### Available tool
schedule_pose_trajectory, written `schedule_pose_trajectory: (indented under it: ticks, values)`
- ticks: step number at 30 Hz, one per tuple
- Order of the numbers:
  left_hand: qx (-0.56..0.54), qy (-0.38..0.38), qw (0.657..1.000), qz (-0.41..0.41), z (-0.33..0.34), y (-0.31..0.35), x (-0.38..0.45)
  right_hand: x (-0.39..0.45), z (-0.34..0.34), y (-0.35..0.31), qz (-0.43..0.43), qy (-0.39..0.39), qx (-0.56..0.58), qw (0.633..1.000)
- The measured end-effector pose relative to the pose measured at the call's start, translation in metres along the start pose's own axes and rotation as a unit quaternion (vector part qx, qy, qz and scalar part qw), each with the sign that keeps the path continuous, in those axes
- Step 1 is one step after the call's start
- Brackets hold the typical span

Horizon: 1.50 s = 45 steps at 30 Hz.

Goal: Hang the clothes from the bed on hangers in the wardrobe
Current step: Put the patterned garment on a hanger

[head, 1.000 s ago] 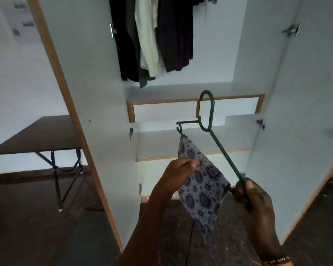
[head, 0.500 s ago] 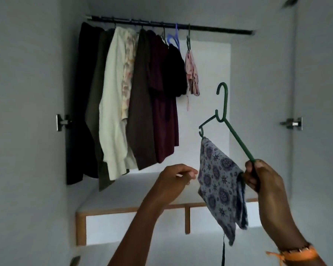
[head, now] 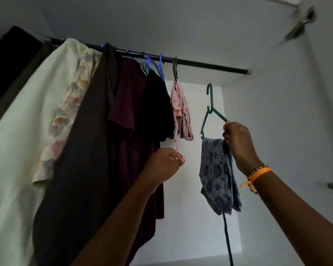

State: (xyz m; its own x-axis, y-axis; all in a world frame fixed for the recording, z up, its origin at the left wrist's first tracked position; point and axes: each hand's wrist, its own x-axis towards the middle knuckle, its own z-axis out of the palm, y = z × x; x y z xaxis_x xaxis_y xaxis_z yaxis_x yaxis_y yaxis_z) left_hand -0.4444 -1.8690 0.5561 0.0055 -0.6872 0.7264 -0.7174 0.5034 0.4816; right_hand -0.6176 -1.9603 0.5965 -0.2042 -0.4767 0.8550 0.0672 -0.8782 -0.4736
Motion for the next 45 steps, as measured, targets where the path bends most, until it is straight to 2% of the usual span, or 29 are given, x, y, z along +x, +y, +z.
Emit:
schedule_pose_trajectory:
  ticks: [4, 11, 15, 18, 21, 26, 32, 37, 40, 45]
  values:
    - [0.012, 0.028, 1.0, 0.004, -0.003, -0.012, 0.086, 0.105, 0.029, 0.019, -0.065, 0.02, -0.084, 0.994]
    - [0.05, 0.053, 0.996, 0.041, 0.003, -0.017, 0.182, 0.254, 0.063, 0.016, -0.106, 0.019, -0.06, 0.992]
    - [0.062, 0.069, 0.994, 0.051, 0.008, -0.011, 0.22, 0.308, 0.073, 0.02, -0.118, 0.002, -0.077, 0.99]
    - [0.054, 0.084, 0.994, 0.053, 0.013, -0.005, 0.244, 0.337, 0.074, 0.019, -0.101, 0.007, -0.037, 0.994]
    - [0.06, 0.092, 0.993, 0.051, 0.019, 0.001, 0.261, 0.356, 0.072, 0.019, -0.089, -0.028, -0.045, 0.995]
    - [0.088, 0.103, 0.99, 0.047, 0.027, 0.003, 0.269, 0.357, 0.072, 0.022, -0.065, -0.106, -0.031, 0.992]
    - [0.088, 0.144, 0.985, 0.047, 0.028, -0.003, 0.264, 0.334, 0.084, 0.019, 0.023, -0.182, 0.124, 0.975]
    - [0.104, 0.177, 0.979, 0.017, 0.034, -0.011, 0.248, 0.296, 0.09, 0.054, 0.004, -0.198, 0.091, 0.976]
    - [0.118, 0.167, 0.979, -0.015, 0.039, -0.016, 0.234, 0.269, 0.097, 0.088, -0.025, -0.214, 0.09, 0.972]
    - [0.109, 0.152, 0.981, -0.059, 0.041, -0.021, 0.201, 0.21, 0.098, 0.123, -0.029, -0.193, 0.044, 0.98]
